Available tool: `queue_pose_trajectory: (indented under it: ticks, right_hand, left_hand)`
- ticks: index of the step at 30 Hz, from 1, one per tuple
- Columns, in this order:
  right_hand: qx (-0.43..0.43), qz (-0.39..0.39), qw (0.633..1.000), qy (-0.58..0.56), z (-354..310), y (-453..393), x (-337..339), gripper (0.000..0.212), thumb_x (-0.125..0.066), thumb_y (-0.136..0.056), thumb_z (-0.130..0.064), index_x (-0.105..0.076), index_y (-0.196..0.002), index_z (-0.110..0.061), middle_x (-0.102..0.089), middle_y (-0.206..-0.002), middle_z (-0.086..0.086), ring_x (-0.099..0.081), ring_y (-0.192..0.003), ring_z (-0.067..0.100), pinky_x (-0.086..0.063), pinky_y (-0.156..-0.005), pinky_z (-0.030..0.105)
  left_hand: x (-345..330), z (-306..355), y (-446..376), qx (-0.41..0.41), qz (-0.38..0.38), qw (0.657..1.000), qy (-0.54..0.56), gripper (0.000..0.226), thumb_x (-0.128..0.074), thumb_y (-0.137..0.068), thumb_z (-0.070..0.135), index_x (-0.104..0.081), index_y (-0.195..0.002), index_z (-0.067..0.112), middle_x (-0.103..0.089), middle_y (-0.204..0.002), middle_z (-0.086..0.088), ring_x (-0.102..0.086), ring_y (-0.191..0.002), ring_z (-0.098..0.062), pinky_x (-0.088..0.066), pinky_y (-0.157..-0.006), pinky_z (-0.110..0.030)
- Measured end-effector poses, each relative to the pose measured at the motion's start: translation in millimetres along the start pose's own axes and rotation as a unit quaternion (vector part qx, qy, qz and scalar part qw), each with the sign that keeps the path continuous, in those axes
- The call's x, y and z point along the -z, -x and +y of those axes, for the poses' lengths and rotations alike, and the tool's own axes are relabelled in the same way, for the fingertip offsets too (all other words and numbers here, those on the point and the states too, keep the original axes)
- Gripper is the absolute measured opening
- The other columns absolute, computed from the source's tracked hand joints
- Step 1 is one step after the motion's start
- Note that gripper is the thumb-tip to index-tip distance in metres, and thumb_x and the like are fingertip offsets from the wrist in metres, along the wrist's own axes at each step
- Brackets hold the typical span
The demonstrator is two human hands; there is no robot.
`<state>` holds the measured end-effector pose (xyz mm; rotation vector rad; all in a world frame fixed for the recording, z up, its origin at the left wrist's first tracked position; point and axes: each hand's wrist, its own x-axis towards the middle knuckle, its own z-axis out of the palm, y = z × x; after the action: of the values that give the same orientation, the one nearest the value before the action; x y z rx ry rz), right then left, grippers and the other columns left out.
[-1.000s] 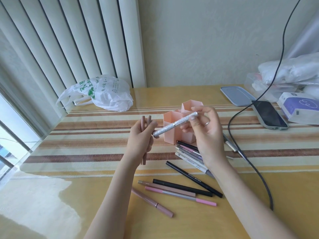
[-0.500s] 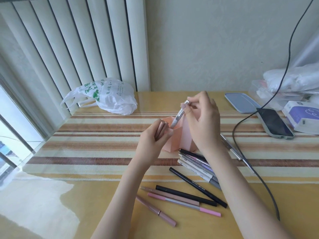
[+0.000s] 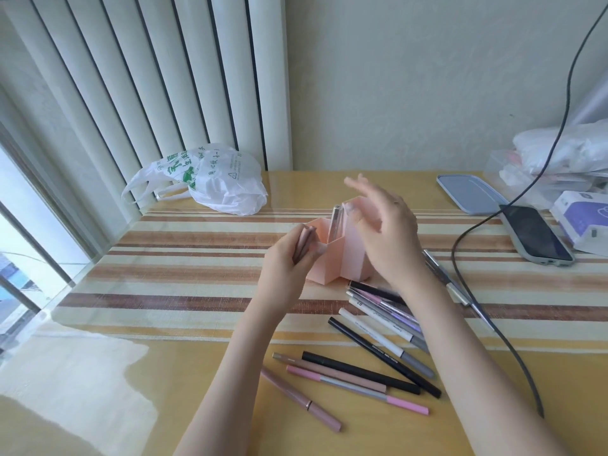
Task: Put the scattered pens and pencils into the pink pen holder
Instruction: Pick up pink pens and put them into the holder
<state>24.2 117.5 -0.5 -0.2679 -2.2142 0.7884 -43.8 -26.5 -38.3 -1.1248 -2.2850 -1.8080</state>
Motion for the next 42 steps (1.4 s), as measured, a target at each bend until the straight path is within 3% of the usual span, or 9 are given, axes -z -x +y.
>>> queue_pose_trajectory:
  ticks: [4,8,12,16,21,29,32,37,42]
  right_hand:
    - [-0.124,0.043,0.991,0.010,16,-7,22,0.016,-0.046,-0.095,-0.014,-0.055,-0.107,-0.013,-0.062,-0.105,0.000,-0.059,-0.091,0.022,-0.039,-0.068,0.028]
    - [-0.293,-0.337,0.873,0.195,25,0,23,0.028,-0.052,-0.092,-0.025,-0.054,-0.116,-0.010,-0.061,-0.109,0.006,-0.055,-0.082,0.019,-0.041,-0.063,0.030]
    - [-0.248,-0.473,0.808,0.247,15,6,17,0.050,-0.063,-0.088,-0.038,-0.046,-0.126,-0.010,-0.057,-0.116,0.004,-0.055,-0.095,0.021,-0.045,-0.071,0.030]
    - [-0.230,-0.532,0.783,0.229,10,8,19,0.039,-0.066,-0.087,-0.035,-0.052,-0.117,-0.016,-0.056,-0.104,0.000,-0.061,-0.087,0.018,-0.052,-0.077,0.032]
    - [-0.215,-0.563,0.775,0.191,4,11,12,0.018,-0.075,-0.080,-0.027,-0.058,-0.083,-0.024,-0.064,-0.107,0.007,-0.056,-0.079,0.015,-0.049,-0.061,0.022]
    - [-0.218,-0.525,0.819,0.074,4,3,29,0.021,-0.073,-0.081,-0.032,-0.066,-0.091,-0.015,-0.067,-0.086,0.000,-0.063,-0.074,0.008,-0.058,-0.071,0.024]
    - [-0.195,-0.455,0.868,-0.037,-3,0,41,0.010,-0.072,-0.083,-0.021,-0.068,-0.084,-0.013,-0.068,-0.073,0.001,-0.065,-0.069,0.011,-0.056,-0.059,0.022]
    - [-0.124,-0.292,0.919,-0.233,-30,-5,38,0.006,-0.067,-0.086,-0.011,-0.065,-0.092,-0.009,-0.068,-0.066,0.005,-0.066,-0.059,0.017,-0.055,-0.047,0.028]
    - [-0.073,-0.168,0.960,-0.211,-47,1,15,0.025,-0.064,-0.090,-0.017,-0.066,-0.114,-0.019,-0.066,-0.076,0.004,-0.064,-0.050,0.021,-0.048,-0.035,0.025]
  left_hand:
    - [6,-3,-2,0.020,0.014,1.000,0.010,0.023,-0.059,-0.091,0.009,-0.044,-0.080,-0.006,-0.040,-0.067,-0.013,-0.034,-0.060,-0.020,-0.030,-0.057,-0.033]
    - [7,-3,-2,0.032,0.014,0.999,0.014,0.023,-0.059,-0.091,0.011,-0.046,-0.082,-0.005,-0.040,-0.066,-0.011,-0.036,-0.059,-0.021,-0.032,-0.055,-0.032]
    - [6,-1,-1,0.038,0.017,0.999,0.019,0.023,-0.060,-0.091,0.012,-0.046,-0.083,-0.006,-0.043,-0.064,-0.007,-0.037,-0.057,-0.018,-0.034,-0.053,-0.029]
    - [4,-1,-1,0.032,0.009,0.999,0.014,0.021,-0.060,-0.091,0.010,-0.046,-0.083,-0.005,-0.045,-0.067,-0.008,-0.038,-0.059,-0.018,-0.033,-0.058,-0.032]
    - [2,-2,0,0.029,-0.024,0.999,0.013,0.023,-0.060,-0.090,0.010,-0.044,-0.081,-0.003,-0.044,-0.065,0.000,-0.036,-0.055,-0.015,-0.033,-0.052,-0.027]
    - [13,-5,-1,0.047,-0.095,0.993,0.050,0.018,-0.059,-0.092,0.014,-0.051,-0.090,-0.002,-0.042,-0.061,0.004,-0.039,-0.051,-0.006,-0.032,-0.046,-0.013]
    - [21,-3,-2,0.093,-0.077,0.982,0.142,0.017,-0.052,-0.092,0.021,-0.052,-0.104,0.009,-0.046,-0.058,0.010,-0.037,-0.045,-0.003,-0.029,-0.039,-0.012]
    - [26,3,-6,0.136,-0.071,0.915,0.372,0.010,-0.036,-0.082,0.020,-0.037,-0.087,0.011,-0.056,-0.069,-0.002,-0.032,-0.044,-0.009,-0.027,-0.034,-0.015]
    - [23,16,-3,0.117,-0.191,0.891,0.394,0.009,-0.034,-0.092,0.013,-0.038,-0.100,0.013,-0.057,-0.076,-0.004,-0.038,-0.048,-0.010,-0.032,-0.038,-0.017]
